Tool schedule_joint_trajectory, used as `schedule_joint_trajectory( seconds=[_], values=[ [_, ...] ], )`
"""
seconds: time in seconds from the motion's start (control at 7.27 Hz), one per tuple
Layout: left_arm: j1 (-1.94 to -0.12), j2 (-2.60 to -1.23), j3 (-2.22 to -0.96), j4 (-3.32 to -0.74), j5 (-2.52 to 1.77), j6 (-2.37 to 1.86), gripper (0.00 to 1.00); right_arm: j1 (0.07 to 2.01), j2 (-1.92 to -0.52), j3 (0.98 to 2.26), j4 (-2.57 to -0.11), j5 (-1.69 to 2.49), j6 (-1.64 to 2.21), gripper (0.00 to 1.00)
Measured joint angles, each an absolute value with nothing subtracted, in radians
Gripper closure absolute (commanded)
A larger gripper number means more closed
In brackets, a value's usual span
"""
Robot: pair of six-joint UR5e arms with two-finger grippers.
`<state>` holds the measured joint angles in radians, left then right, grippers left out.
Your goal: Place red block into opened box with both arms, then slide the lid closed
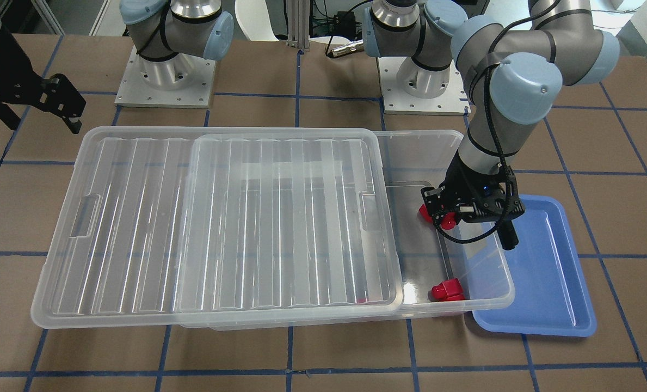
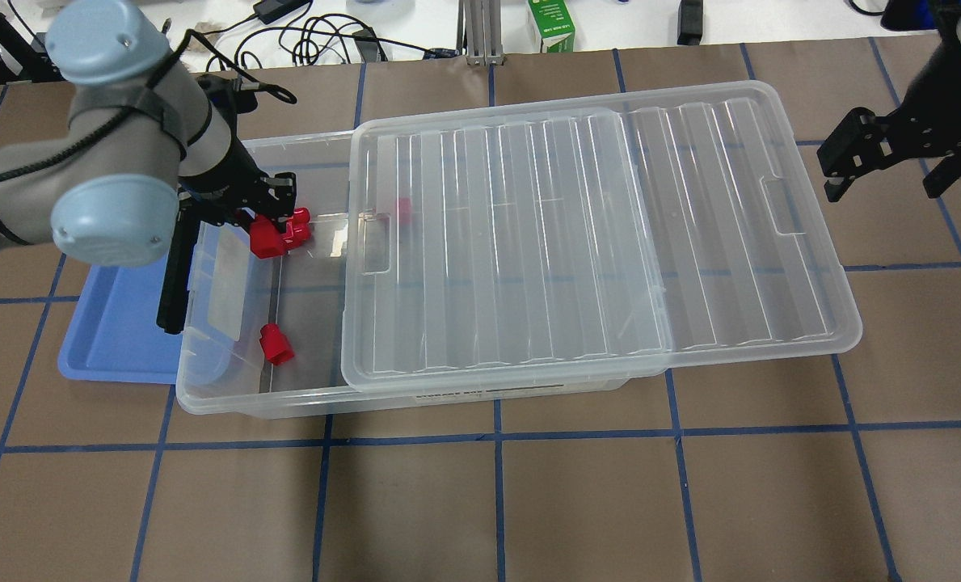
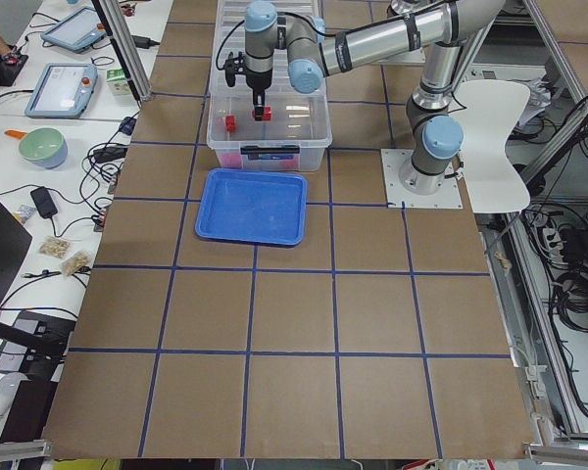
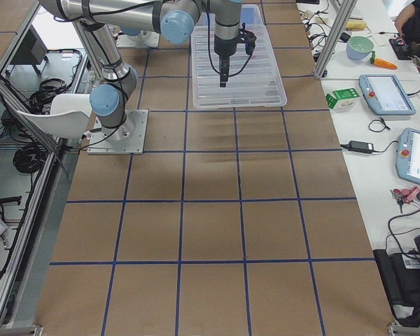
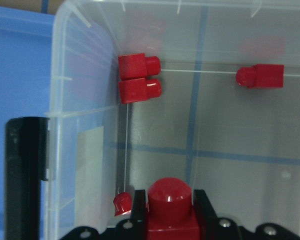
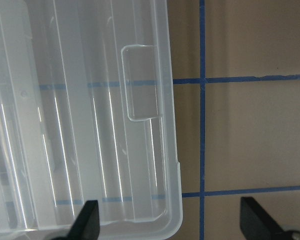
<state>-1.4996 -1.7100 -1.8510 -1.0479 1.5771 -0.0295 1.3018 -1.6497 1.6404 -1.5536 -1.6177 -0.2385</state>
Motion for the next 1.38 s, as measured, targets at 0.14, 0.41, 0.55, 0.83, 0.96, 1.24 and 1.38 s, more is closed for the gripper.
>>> schedule_joint_trajectory(
  seconds=[0.14, 0.41, 0.55, 0.83, 0.96, 1.24, 1.38],
  values=[
    [-1.498, -1.715, -1.883, -1.005, 1.576, -0.028, 0.90, 1.302, -1.651, 1.646, -1.549, -1.620, -0.238, 0.00],
    [-1.498, -1.735, -1.905, -0.983, 1.568, -0.037, 0.27, 1.302, -1.641, 1.652, -1.547, -1.616, -0.238, 0.00],
    [-1.497, -1.747, -1.908, -0.981, 1.556, -0.038, 0.08, 1.301, -1.638, 1.653, -1.548, -1.616, -0.241, 0.00],
    [-1.496, -1.759, -1.902, -0.979, 1.544, -0.035, 0.00, 1.299, -1.637, 1.654, -1.548, -1.619, -0.247, 0.00],
    [-1.493, -1.754, -1.886, -0.983, 1.544, -0.032, 0.00, 1.299, -1.638, 1.654, -1.547, -1.616, -0.247, 0.00],
    [-1.491, -1.743, -1.774, -1.077, 1.547, -0.028, 0.00, 1.299, -1.638, 1.653, -1.546, -1.615, -0.246, 0.00],
    [-1.496, -1.734, -1.701, -1.155, 1.549, -0.028, 0.00, 1.300, -1.638, 1.652, -1.547, -1.614, -0.246, 0.00]
  ],
)
